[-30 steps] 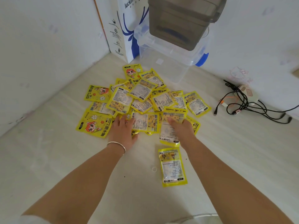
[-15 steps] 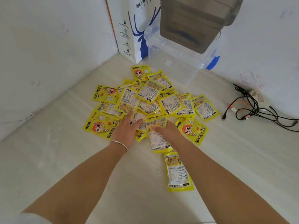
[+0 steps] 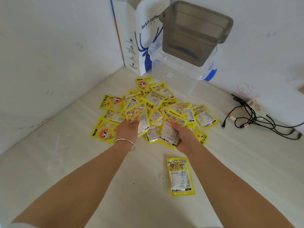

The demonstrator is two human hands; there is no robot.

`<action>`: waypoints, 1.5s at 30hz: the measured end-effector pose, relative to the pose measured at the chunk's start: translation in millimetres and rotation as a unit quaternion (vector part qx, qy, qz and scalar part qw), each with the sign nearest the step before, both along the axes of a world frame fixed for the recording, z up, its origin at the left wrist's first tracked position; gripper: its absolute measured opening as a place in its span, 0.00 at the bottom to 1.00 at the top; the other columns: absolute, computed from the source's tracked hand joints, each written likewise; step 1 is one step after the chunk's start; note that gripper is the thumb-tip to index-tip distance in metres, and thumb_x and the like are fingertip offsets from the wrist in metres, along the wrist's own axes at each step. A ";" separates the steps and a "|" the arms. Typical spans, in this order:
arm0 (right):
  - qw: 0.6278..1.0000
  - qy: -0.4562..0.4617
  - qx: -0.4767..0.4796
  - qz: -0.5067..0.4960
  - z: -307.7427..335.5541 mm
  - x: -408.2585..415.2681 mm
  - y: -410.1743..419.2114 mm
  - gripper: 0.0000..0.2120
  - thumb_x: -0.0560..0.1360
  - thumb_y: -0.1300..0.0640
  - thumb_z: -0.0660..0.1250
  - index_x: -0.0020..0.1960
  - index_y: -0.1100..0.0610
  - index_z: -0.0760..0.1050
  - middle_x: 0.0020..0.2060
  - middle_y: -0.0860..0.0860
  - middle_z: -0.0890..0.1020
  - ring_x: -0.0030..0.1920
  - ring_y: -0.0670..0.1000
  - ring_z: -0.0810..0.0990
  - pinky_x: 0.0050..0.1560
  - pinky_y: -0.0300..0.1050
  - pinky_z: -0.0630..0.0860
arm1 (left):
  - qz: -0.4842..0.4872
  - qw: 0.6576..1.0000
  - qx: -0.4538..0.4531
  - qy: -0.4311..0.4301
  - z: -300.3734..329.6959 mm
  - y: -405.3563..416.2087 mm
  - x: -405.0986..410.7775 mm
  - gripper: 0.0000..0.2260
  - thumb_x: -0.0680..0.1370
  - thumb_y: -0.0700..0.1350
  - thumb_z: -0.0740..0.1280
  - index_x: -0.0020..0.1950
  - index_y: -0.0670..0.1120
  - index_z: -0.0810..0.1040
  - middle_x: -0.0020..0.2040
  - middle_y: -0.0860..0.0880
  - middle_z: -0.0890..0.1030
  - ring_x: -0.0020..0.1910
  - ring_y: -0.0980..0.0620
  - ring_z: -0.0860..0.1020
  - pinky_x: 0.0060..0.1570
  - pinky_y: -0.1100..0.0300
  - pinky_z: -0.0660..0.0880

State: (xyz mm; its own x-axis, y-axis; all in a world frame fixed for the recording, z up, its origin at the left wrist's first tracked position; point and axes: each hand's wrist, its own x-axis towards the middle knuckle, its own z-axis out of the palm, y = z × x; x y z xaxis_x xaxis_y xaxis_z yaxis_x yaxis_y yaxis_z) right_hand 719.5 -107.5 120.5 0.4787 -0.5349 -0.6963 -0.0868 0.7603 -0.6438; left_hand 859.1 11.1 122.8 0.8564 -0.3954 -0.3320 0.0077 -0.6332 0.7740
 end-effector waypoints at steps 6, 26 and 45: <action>0.999 -0.019 0.028 -0.028 6.7 -29.9 13.4 0.09 0.78 0.55 0.63 0.54 0.59 0.78 0.50 0.57 0.83 0.48 0.56 0.82 0.43 0.52 0.82 | 0.005 0.942 -0.118 0.315 4.5 0.8 -16.9 0.36 0.71 0.56 0.71 0.72 0.39 0.63 0.64 0.42 0.75 0.61 0.43 0.74 0.61 0.50 0.70; 0.902 0.041 -0.024 -0.430 11.7 -355.3 126.9 0.16 0.74 0.63 0.68 0.62 0.62 0.74 0.55 0.62 0.81 0.54 0.63 0.81 0.53 0.60 0.78 | -0.468 0.760 0.007 0.451 9.4 -31.7 -317.2 0.07 0.79 0.39 0.60 0.53 0.46 0.76 0.44 0.45 0.84 0.40 0.48 0.82 0.38 0.55 0.81; 0.709 0.083 0.040 -0.699 -18.7 -687.2 212.3 0.36 0.61 0.54 0.78 0.66 0.60 0.69 0.60 0.61 0.78 0.49 0.62 0.82 0.46 0.57 0.81 | -0.621 0.713 0.118 0.304 -5.3 -15.1 -710.5 0.06 0.76 0.51 0.65 0.49 0.50 0.75 0.55 0.42 0.80 0.46 0.42 0.79 0.43 0.49 0.79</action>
State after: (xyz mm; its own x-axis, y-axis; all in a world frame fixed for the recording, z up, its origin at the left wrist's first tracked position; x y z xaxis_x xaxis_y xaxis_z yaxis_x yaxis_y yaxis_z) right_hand 32.3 104.9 101.8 -0.5721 -0.3619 -0.7361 0.7184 0.2119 -0.6625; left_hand 148.6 -4.0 117.5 -0.4368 -0.5948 -0.6748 -0.3833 -0.5555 0.7378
